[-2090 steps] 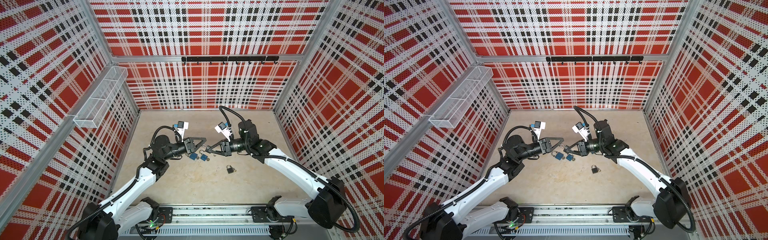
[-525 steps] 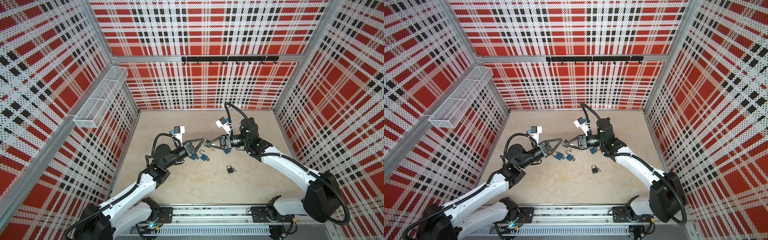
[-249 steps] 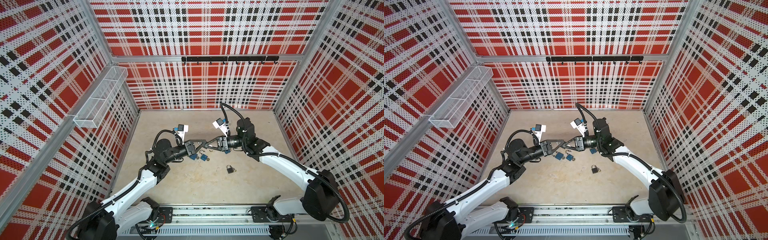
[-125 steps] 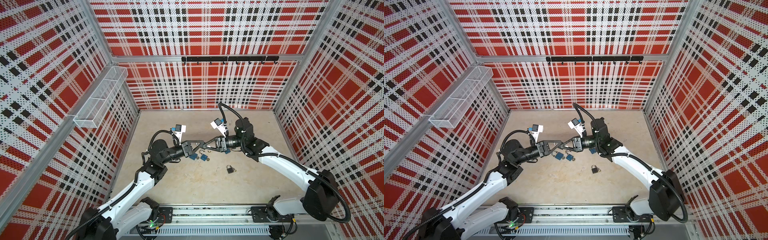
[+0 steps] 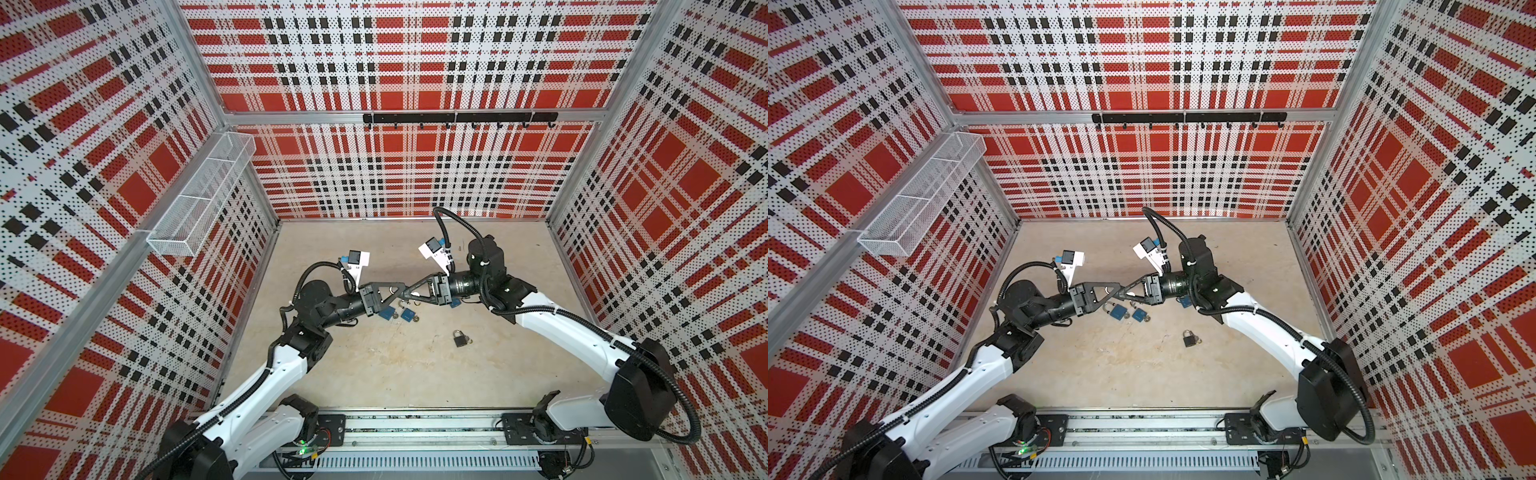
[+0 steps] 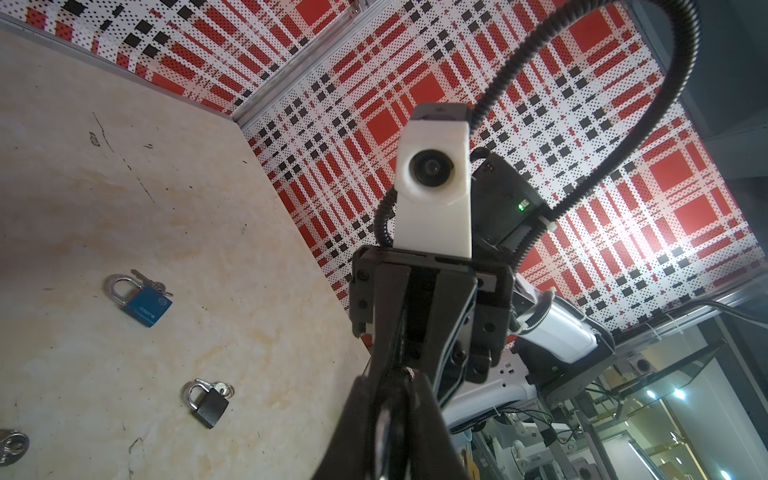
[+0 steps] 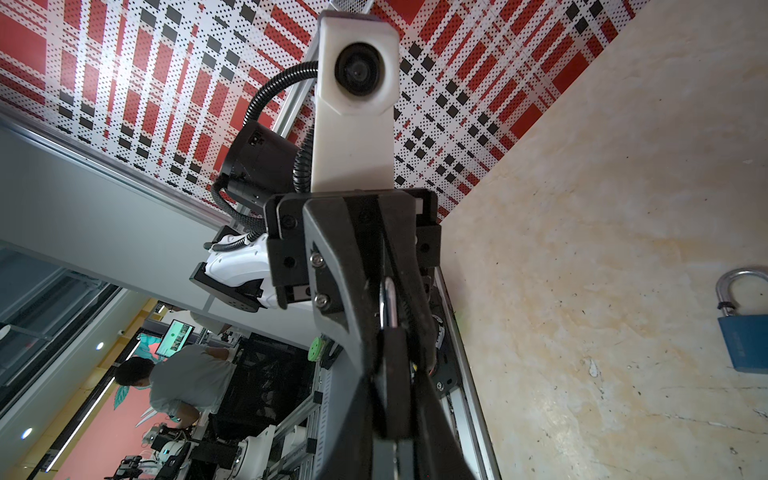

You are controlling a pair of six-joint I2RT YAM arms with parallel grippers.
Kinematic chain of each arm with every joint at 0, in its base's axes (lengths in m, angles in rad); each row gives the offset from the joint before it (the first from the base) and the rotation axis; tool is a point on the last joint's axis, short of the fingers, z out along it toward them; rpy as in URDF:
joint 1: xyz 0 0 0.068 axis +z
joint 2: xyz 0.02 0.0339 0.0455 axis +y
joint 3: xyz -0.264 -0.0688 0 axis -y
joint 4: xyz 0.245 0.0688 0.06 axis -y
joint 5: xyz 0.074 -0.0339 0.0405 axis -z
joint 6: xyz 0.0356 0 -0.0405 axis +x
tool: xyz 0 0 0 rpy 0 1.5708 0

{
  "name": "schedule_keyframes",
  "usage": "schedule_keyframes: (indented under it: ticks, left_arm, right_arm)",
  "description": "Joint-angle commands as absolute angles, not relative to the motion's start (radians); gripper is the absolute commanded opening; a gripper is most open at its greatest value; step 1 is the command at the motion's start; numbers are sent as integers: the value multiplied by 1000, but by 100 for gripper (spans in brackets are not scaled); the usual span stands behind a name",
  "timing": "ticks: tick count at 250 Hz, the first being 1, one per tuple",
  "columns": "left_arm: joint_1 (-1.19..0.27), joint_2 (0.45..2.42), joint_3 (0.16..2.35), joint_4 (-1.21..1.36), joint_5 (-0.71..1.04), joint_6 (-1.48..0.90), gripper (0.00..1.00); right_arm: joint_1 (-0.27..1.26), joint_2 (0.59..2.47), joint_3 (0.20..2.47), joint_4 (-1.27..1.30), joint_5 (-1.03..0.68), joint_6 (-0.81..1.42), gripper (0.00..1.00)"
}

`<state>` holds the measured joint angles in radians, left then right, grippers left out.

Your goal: Lock with the key

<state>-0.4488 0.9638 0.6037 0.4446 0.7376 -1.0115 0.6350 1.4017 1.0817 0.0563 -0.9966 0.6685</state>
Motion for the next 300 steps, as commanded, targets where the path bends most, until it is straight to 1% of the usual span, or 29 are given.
schedule_keyframes:
  ticks: [1,19,86,145,210,266,300]
  left_arm:
    - [-417,938,580,433,750,-1037,20]
    - [-407,933,574,433,750,-1041,22]
    - [-395,922,572,433,758,-1048,22]
    - [-394,923,586,434,752,-1039,37]
    - [-394,960,612,438,750,-1022,37]
    - [-396,989,626,479,749,-1025,32]
    - [-396,1004,629,494,749,-1030,31]
  right_arm:
    - [610,1399,1122,117,-956,635,0]
    - [610,1398,1123,117,-957,635,0]
    - [611,1399,1122,122,-959,636,0]
    - [623,1407,1127,118,-965,636,0]
    - [634,1411,1127,126,-971,641,0]
    - [638,1418,1126,135,-974,648,0]
    - [639,1422,1124,135,-976,648,0]
